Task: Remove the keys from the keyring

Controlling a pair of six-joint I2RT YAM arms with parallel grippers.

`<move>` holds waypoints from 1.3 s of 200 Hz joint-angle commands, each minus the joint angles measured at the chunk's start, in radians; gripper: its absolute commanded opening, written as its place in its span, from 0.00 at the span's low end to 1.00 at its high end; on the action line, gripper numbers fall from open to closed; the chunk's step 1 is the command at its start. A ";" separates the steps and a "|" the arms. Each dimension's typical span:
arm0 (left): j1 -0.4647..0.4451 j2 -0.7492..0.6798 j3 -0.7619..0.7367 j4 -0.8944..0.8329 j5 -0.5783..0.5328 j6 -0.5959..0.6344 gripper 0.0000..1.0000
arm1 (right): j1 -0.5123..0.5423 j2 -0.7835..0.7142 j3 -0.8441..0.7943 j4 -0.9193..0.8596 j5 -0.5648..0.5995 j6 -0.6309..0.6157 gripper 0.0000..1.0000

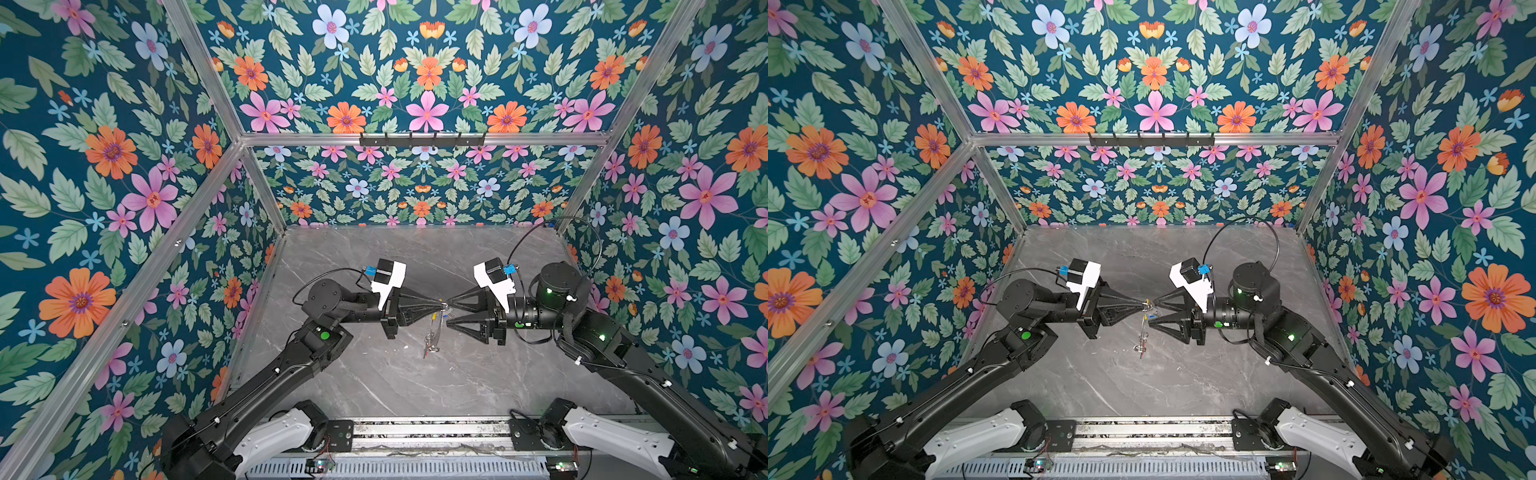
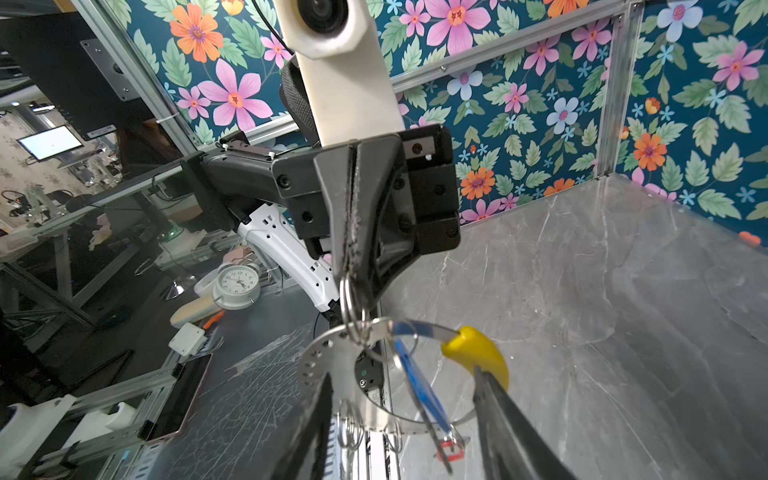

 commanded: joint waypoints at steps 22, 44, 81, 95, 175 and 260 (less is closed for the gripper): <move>0.001 -0.006 -0.009 0.099 -0.034 -0.021 0.00 | 0.001 0.020 0.007 0.060 -0.052 0.026 0.31; 0.000 -0.007 -0.021 0.130 -0.041 -0.032 0.00 | 0.002 0.030 0.007 0.066 -0.053 0.035 0.17; 0.000 -0.011 -0.040 0.161 -0.077 -0.036 0.00 | 0.001 0.039 0.014 0.059 -0.059 0.040 0.00; 0.002 -0.018 -0.056 0.192 -0.100 -0.039 0.00 | 0.002 0.042 0.013 0.057 -0.057 0.044 0.00; 0.001 0.015 -0.142 0.490 -0.161 -0.122 0.00 | 0.007 0.060 -0.022 0.054 -0.073 0.087 0.00; 0.000 0.066 -0.166 0.661 -0.134 -0.211 0.00 | 0.035 0.084 -0.039 0.024 0.012 0.085 0.00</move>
